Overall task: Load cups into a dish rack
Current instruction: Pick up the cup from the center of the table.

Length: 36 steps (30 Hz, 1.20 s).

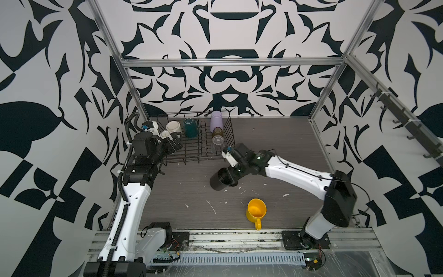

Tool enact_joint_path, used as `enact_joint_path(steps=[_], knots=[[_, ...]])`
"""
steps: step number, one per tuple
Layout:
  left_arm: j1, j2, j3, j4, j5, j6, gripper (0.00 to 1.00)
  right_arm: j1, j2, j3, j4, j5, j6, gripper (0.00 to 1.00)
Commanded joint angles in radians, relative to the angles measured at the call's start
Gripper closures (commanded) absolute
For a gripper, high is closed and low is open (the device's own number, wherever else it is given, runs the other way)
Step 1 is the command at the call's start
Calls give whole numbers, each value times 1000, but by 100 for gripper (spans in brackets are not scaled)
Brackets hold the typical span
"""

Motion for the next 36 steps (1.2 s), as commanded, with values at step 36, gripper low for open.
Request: enact_joint_path(steps=[36], knots=[[-233, 222, -374, 1208, 657, 62, 1, -398, -211, -186, 739, -648, 531, 100]])
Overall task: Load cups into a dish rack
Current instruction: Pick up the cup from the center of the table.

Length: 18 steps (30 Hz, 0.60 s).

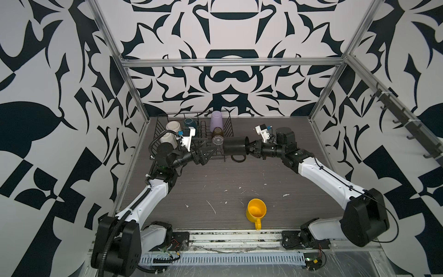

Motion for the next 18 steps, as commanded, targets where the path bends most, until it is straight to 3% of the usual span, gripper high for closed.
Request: enact_joint_path(steps=[1, 18], knots=[[-22, 36, -12, 193, 60, 27, 1, 3, -21, 71, 158, -71, 27, 100], [-66, 125, -5, 333, 158, -14, 1, 88, -1, 117, 187, -131, -7, 100]])
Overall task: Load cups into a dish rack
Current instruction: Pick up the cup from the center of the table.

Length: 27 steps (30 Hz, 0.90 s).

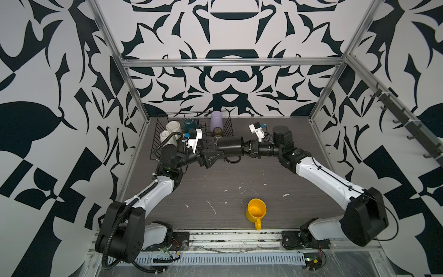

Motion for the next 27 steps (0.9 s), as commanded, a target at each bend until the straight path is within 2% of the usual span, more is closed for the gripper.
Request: enact_joint_path(steps=[1, 6, 14, 27], knots=[[-5, 35, 1, 84, 53, -26, 1, 21, -14, 76, 130, -59, -17, 100], [-5, 67, -1, 190, 78, -101, 1, 50, 4, 87, 144, -79, -12, 100], [-5, 159, 33, 415, 143, -290, 1, 82, 32, 91, 194, -105, 19, 100], [-11, 165, 42, 424, 181, -319, 0, 108, 66, 101, 223, -109, 33, 100]])
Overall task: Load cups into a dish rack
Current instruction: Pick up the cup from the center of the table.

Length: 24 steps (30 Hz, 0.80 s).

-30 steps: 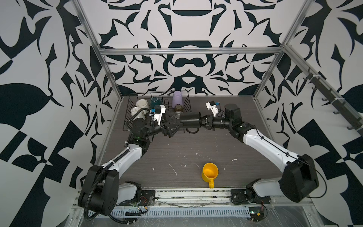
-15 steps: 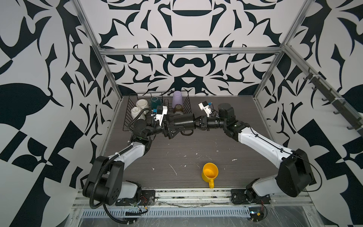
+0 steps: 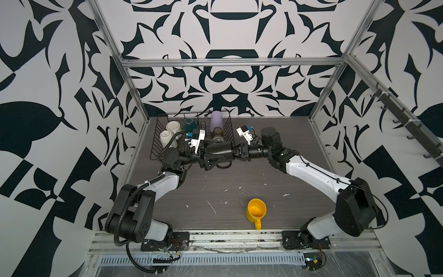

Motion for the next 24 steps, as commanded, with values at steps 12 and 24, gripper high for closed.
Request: enact_joint_path(steps=[12, 24], knots=[[-11, 12, 46, 90, 53, -67, 0, 16, -4, 68, 246, -74, 90, 100], [-14, 17, 75, 91, 67, -120, 9, 29, 18, 62, 288, -74, 122, 100]])
